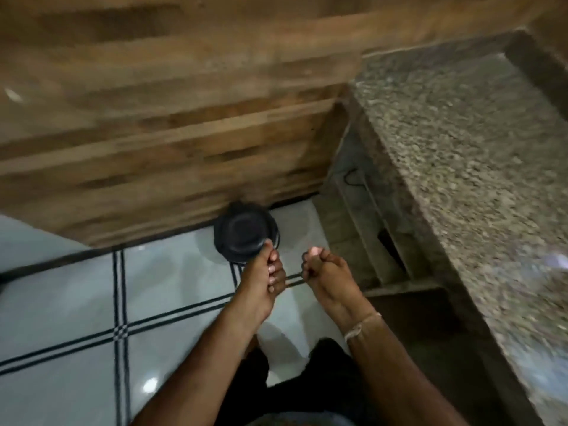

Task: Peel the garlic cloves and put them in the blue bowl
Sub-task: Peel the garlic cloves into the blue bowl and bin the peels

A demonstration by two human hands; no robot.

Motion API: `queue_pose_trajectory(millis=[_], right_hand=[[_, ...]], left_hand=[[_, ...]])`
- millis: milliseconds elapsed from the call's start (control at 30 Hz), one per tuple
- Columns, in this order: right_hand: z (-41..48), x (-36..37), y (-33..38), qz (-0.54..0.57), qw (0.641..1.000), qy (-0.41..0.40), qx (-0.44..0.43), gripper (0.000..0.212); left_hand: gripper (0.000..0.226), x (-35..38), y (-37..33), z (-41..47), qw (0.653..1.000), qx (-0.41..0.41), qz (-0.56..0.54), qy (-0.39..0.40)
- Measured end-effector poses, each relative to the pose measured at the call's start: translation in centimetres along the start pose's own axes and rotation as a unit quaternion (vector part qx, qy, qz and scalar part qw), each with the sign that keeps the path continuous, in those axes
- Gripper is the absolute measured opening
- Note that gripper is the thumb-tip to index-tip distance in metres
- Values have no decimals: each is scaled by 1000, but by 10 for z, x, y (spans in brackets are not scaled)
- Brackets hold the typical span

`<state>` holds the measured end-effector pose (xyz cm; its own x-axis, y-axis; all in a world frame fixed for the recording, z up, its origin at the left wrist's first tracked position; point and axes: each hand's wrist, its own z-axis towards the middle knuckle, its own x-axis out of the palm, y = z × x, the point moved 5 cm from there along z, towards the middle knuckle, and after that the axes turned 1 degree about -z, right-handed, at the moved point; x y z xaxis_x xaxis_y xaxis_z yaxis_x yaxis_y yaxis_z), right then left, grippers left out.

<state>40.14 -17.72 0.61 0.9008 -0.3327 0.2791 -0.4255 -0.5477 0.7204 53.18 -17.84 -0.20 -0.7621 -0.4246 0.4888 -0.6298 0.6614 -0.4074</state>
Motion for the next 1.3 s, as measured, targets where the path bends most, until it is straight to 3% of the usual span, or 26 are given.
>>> queue_pose_trajectory(millis=[300,500,800,1000,1067,1133,1200,1300], right_hand=[[66,116,-16,-44,997,45,40,29],[119,149,-30,-17,991,35,129,16],[273,108,-141,-3,969,-27,246,17],[409,91,-233,-68,956,-117,261,6],[451,83,-256,-57,947,-127,289,10],[475,82,-271,-81,949,-92,292,17],[482,85,-276,-131,958,-56,249,37],[470,101,-287,-200,959,34,197,47]], left_hand=[[48,-83,-100,13,994,57,-48,-84],[49,-110,-136,49,990,39,-77,-112],[48,-157,-85,225,970,-94,-109,-195],[34,-195,-57,388,955,-93,-124,-252],[55,-209,-48,431,951,-109,-152,-247],[72,-225,-40,460,949,-120,-172,-236],[75,-232,-33,474,948,-132,-157,-242],[64,-219,-34,483,952,-125,-128,-250]])
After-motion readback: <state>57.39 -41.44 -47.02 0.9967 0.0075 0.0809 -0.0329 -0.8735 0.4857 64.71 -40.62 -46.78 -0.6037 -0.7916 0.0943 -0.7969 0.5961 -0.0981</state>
